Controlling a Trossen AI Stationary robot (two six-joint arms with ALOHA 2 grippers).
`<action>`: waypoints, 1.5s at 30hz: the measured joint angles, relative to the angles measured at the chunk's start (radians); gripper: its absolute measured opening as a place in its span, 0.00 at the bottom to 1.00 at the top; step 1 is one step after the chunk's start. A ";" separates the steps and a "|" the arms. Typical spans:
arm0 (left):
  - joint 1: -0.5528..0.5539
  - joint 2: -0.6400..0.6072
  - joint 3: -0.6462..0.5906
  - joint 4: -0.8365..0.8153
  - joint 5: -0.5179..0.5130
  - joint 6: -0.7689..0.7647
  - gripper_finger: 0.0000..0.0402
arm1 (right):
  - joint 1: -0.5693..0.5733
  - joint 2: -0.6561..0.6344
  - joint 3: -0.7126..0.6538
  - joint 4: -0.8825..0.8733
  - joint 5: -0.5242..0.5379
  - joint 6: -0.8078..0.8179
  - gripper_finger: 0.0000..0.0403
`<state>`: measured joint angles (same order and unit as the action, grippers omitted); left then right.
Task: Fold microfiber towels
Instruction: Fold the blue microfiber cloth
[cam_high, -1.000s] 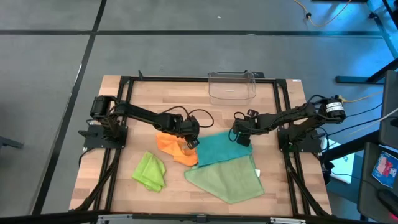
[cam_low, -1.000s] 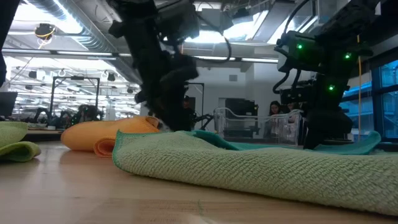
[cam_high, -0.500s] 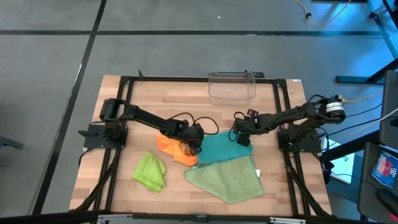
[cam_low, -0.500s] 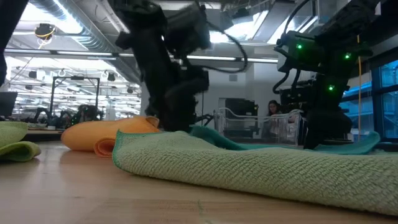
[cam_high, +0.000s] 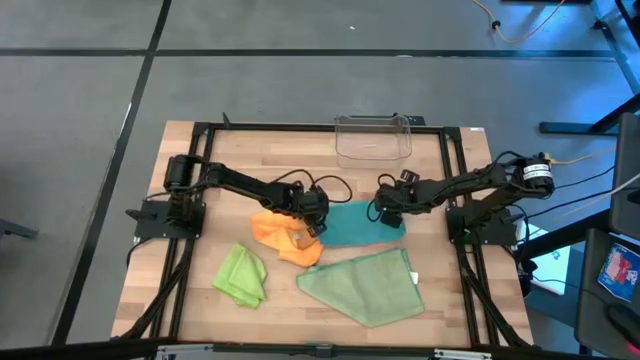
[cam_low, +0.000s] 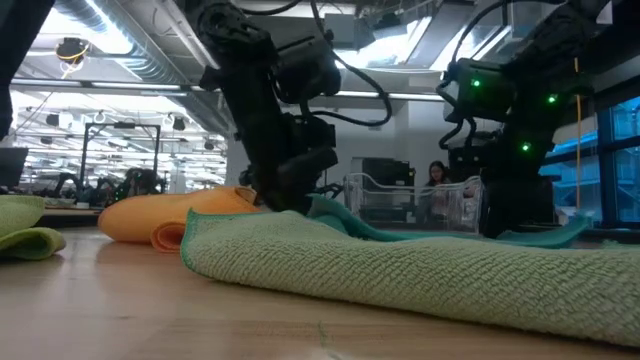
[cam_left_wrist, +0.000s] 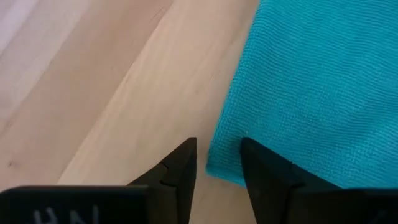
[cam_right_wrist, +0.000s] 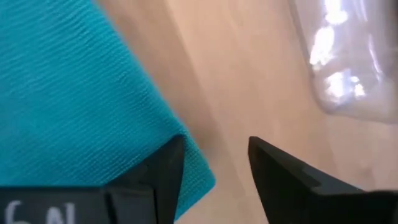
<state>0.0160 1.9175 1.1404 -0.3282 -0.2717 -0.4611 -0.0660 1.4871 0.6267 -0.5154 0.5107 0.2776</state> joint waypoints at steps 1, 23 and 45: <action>0.000 -0.003 0.005 -0.002 0.001 0.000 0.29 | -0.002 -0.003 0.012 -0.017 0.000 0.019 0.45; -0.065 -0.028 0.101 -0.012 -0.018 0.073 0.29 | 0.117 -0.267 0.218 -0.611 -0.252 0.224 0.45; -0.093 -0.028 0.101 -0.042 -0.031 0.073 0.29 | -0.069 -0.306 0.047 -0.616 -0.187 0.476 0.31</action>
<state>-0.0772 1.8896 1.2411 -0.3702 -0.3031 -0.3885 -0.1349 1.1812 0.6735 -1.1316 0.3241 0.7536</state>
